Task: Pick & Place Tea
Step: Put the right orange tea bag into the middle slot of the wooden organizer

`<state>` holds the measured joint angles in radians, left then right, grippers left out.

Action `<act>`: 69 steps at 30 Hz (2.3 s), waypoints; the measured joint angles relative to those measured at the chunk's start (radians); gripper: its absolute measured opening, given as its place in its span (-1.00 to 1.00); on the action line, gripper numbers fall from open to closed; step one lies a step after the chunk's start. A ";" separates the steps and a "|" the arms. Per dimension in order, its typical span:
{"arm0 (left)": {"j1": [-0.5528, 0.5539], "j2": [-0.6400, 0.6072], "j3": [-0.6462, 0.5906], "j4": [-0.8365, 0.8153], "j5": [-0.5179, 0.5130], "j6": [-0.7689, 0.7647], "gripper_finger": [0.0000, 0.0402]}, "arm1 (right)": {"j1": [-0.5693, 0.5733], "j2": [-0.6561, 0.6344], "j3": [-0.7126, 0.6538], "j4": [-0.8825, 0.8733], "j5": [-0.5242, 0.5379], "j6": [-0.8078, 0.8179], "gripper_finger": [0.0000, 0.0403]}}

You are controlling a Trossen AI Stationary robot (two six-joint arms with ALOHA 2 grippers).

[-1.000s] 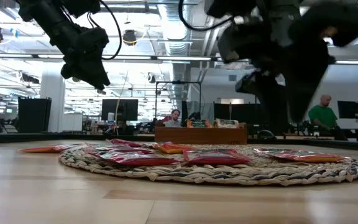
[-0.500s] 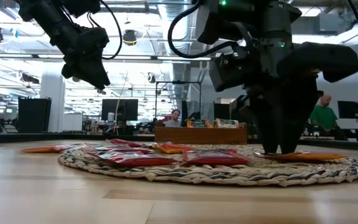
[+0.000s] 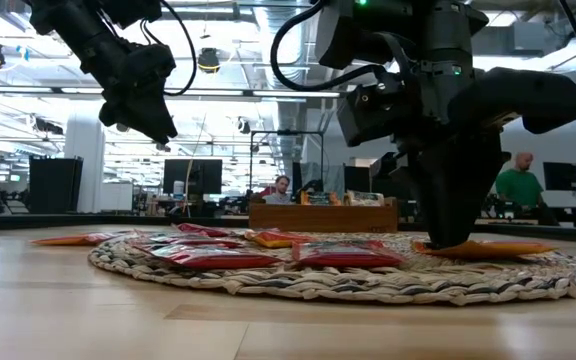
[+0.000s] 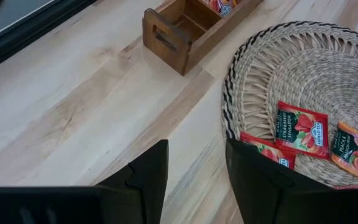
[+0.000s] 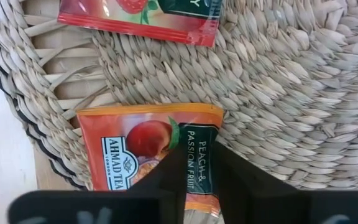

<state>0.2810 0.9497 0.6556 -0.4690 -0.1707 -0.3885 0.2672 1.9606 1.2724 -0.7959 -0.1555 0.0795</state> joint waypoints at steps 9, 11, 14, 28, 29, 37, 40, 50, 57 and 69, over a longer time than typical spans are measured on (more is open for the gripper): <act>0.000 0.000 0.000 0.000 0.000 0.000 -0.25 | 0.001 -0.001 0.009 -0.020 0.022 0.000 -0.98; 0.000 0.000 0.000 0.000 0.000 0.000 -0.25 | 0.001 0.000 0.032 -0.058 0.057 -0.002 -0.97; 0.000 0.000 0.000 0.000 0.000 0.000 -0.25 | -0.001 0.000 0.080 -0.104 0.092 -0.025 -0.99; 0.000 0.000 0.000 0.010 0.000 0.001 -0.25 | -0.013 -0.081 0.406 -0.451 0.663 -0.053 -1.00; -0.001 0.000 0.000 0.013 0.000 0.002 -0.25 | -0.019 -0.094 0.413 -0.480 0.715 -0.054 -1.00; -0.001 0.000 0.000 0.029 0.000 0.002 -0.25 | -0.088 -0.176 0.436 -0.456 1.003 -0.048 -1.00; -0.001 0.000 0.000 0.031 0.000 0.002 -0.25 | -0.109 -0.183 0.438 -0.429 1.083 -0.054 -1.00; -0.001 0.000 0.000 0.031 -0.001 0.003 -0.25 | -0.145 -0.172 0.405 -0.331 1.176 -0.114 -1.00; -0.001 0.000 0.000 0.031 -0.009 0.005 -0.25 | -0.164 -0.173 0.388 -0.264 1.153 -0.118 -1.00; -0.001 0.000 0.000 0.031 -0.018 0.006 -0.25 | -0.350 -0.171 0.200 0.124 1.024 -0.376 -1.00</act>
<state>0.2798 0.9497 0.6559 -0.4377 -0.1890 -0.3828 -0.0829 1.7893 1.4722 -0.6718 0.8684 -0.2965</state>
